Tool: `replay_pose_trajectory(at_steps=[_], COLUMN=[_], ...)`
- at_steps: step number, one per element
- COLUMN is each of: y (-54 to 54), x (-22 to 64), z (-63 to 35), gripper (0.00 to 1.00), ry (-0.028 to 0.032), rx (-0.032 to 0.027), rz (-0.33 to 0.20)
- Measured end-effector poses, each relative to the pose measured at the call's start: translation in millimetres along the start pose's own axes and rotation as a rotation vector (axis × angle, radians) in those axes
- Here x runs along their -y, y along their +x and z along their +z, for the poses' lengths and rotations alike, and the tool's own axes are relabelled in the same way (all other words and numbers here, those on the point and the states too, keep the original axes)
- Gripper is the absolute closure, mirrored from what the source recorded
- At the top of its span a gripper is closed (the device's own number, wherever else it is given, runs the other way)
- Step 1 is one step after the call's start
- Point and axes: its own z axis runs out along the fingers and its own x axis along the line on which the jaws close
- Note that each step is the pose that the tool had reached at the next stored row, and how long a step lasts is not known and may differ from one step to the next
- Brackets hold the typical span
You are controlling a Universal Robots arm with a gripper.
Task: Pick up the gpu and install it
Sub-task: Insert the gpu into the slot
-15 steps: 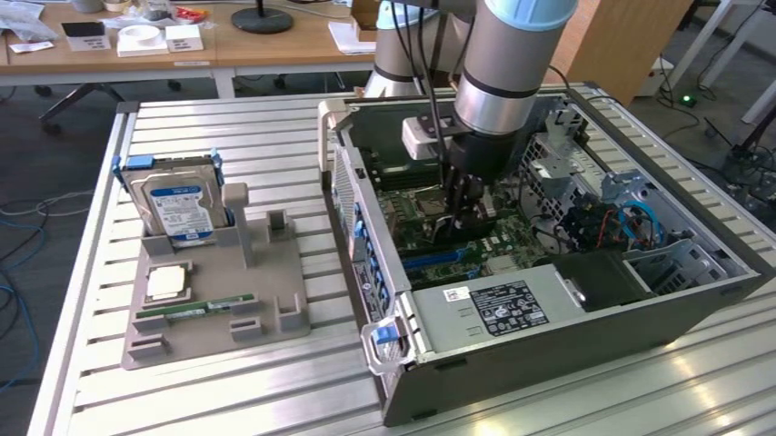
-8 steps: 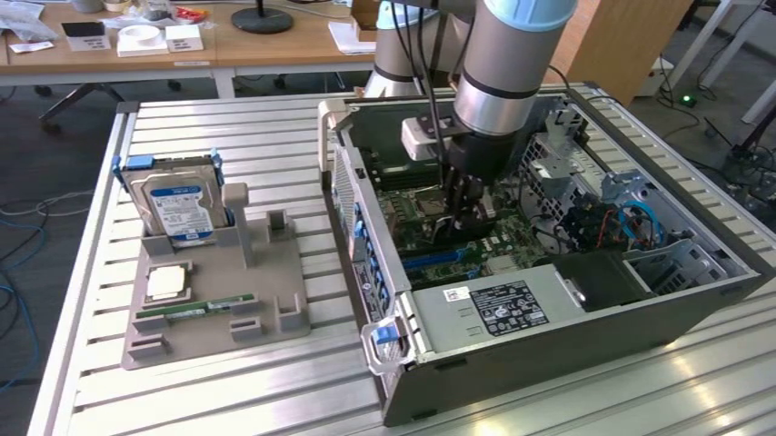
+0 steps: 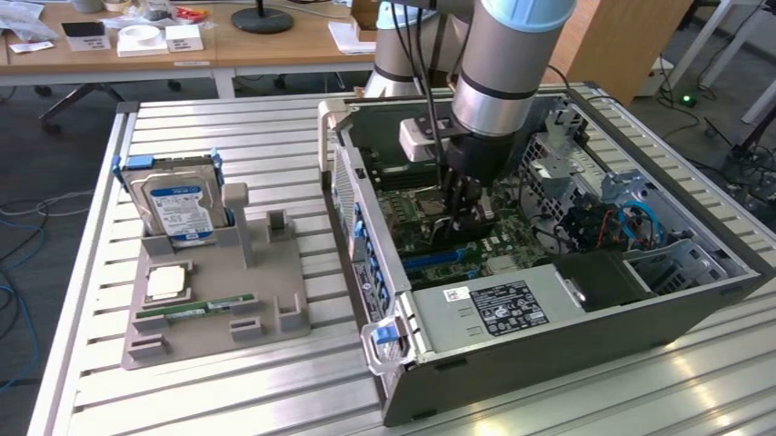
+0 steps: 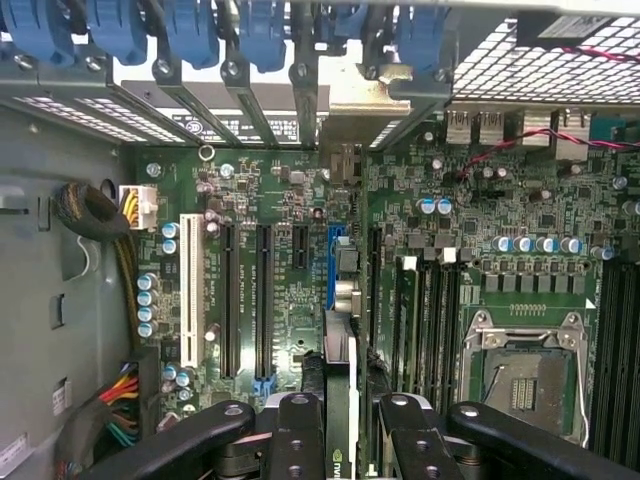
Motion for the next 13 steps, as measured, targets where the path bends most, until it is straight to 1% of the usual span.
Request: replay_pose_trajectory(at_steps=[6, 13], y=[0.3, 1.6], x=[-2.4, -2.8], z=[0.0, -0.1], gripper=[0.74, 0.74], ry=[0.0, -0.0001], rx=[0.0, -0.0001], rz=[0.0, 0.0])
